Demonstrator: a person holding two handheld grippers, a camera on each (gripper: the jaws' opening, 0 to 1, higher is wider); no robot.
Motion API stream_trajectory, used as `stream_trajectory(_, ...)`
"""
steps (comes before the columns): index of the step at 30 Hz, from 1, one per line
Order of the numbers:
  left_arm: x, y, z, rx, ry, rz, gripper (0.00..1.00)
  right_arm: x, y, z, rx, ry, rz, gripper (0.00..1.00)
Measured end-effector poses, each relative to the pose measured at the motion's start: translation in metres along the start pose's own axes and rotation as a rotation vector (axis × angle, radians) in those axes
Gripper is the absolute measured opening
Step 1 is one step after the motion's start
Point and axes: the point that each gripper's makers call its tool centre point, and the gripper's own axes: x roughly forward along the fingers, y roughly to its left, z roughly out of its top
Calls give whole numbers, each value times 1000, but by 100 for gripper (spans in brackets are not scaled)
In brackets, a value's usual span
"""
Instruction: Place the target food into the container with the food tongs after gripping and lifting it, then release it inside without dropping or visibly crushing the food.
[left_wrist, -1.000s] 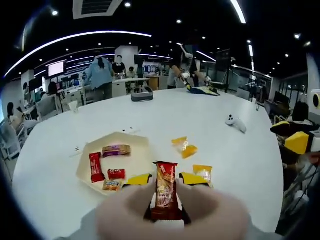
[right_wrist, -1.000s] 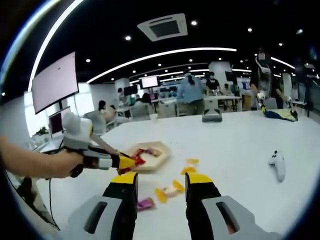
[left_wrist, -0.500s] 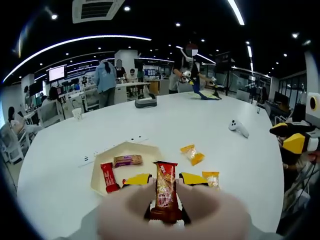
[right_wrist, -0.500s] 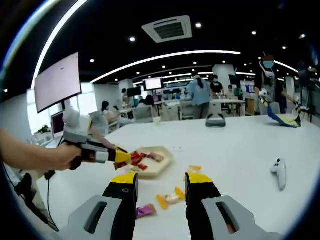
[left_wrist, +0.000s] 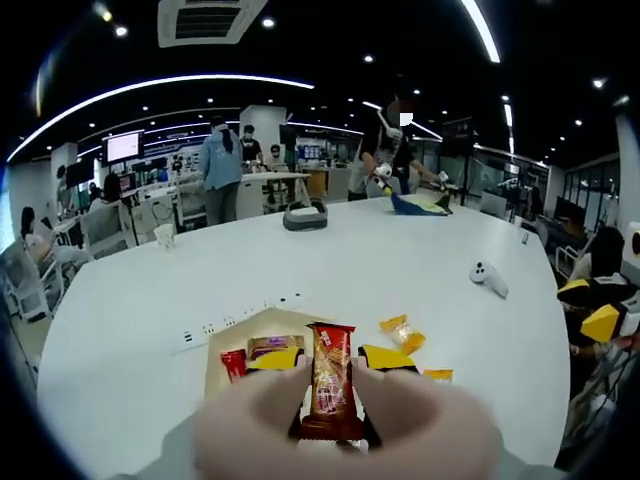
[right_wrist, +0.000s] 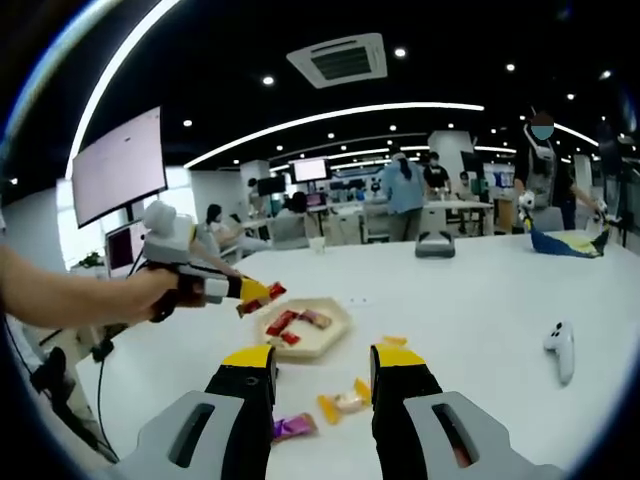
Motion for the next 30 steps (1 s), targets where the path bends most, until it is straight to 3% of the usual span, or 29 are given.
stream_trajectory(9,8,2,17,-8,8,9,19,3,-7,17,38,-56,-6,38)
stream_trajectory(17,7,9,28,-36,17,64,19,20,-1,6,42,-12,79,37)
stream_trajectory(19,7,14,32,-52,26,97,19,21,7,10,-25,-53,103,36)
stream_trajectory(26,7,21,31,-50,39,138,19,25,36,-17,-35,28,250,37)
stream_trajectory(30,13,22,24,-23,61,138,19,28,35,-6,-7,7,266,37)
